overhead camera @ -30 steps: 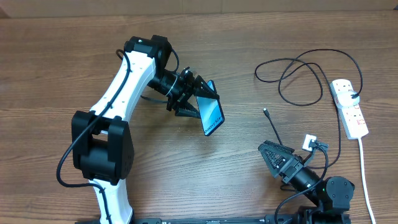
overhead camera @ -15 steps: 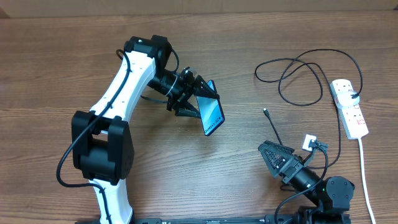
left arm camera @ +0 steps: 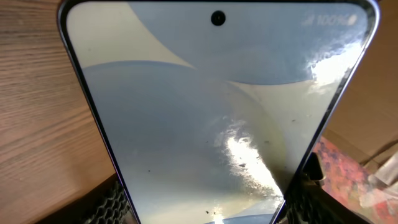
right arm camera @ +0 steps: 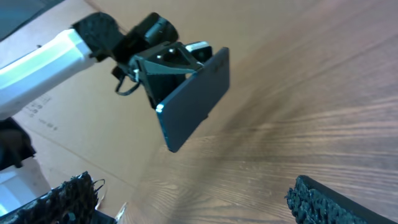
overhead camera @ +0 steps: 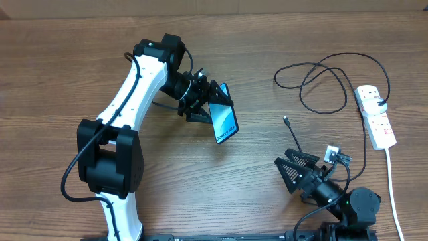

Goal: Plug charger to phone and switch on socket
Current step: 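Move the right gripper toward the phone held by the left gripper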

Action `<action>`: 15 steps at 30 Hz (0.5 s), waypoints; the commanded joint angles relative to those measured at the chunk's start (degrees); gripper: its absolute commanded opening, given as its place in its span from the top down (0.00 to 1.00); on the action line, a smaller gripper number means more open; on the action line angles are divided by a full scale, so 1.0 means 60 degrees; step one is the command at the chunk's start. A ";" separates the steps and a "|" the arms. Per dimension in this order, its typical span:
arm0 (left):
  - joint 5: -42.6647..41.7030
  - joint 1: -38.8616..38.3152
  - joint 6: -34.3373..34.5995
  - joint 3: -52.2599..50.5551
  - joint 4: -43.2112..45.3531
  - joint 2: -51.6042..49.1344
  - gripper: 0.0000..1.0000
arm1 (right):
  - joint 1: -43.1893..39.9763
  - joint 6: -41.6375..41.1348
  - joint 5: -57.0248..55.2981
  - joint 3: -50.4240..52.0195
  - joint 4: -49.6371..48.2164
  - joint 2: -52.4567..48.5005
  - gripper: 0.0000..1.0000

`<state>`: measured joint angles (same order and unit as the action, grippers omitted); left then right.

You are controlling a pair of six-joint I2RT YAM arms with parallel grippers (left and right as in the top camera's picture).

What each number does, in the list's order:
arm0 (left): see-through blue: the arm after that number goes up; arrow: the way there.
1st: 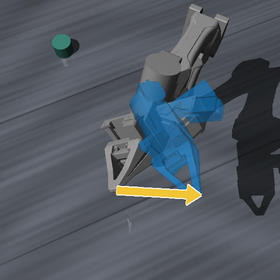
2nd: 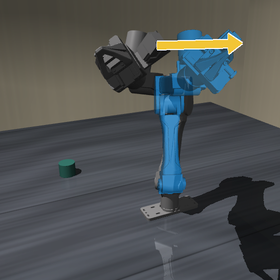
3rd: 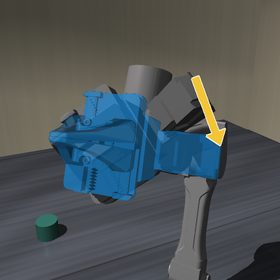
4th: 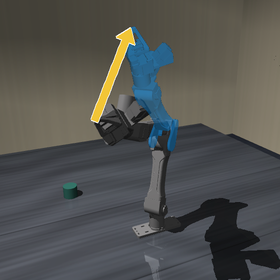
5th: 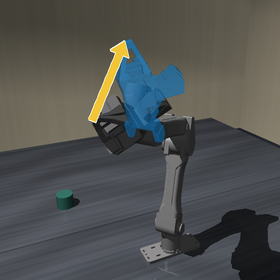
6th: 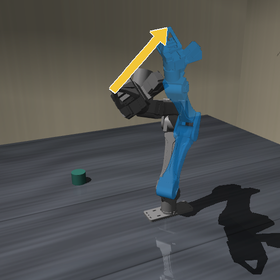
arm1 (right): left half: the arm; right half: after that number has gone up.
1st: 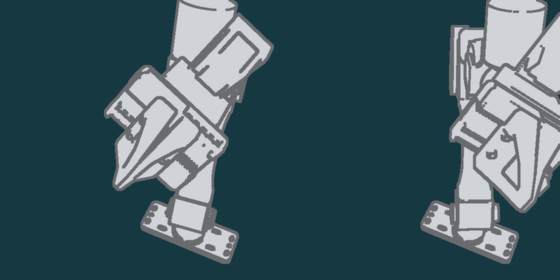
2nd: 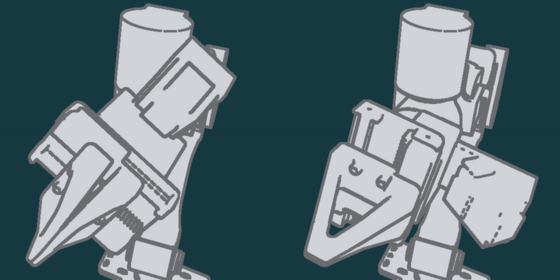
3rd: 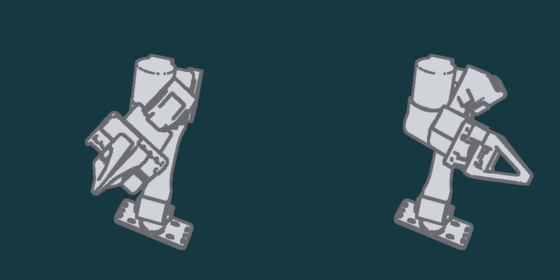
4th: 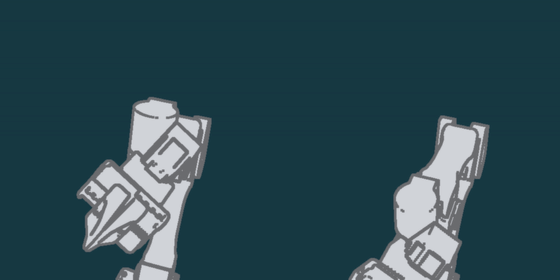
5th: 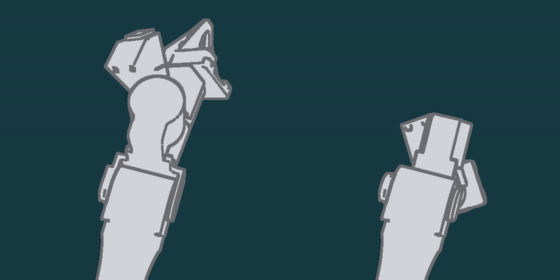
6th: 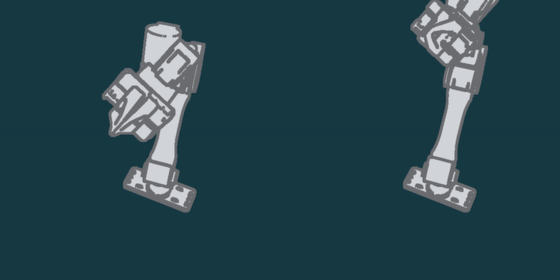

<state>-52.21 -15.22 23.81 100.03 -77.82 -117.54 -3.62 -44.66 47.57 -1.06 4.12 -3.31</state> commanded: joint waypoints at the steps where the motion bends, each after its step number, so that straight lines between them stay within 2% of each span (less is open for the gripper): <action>1: 0.0062 0.0106 0.0106 0.0302 0.0036 -0.0018 0.51 | 0.0058 0.0481 -0.0240 0.0098 -0.0026 -0.0678 0.00; 8: 0.0302 0.0106 0.0146 0.0302 0.0127 -0.0015 0.50 | 0.0058 0.1410 -0.0925 0.0098 -0.0499 -0.2681 0.00; 15: 0.0302 0.0106 0.0229 0.0302 0.0339 -0.0018 0.50 | 0.0543 0.1497 -0.0918 0.0095 -0.2025 -0.4295 0.00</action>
<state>-48.99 -15.20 24.03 100.03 -76.42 -117.54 -2.35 -37.19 42.81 -1.06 -5.39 -26.63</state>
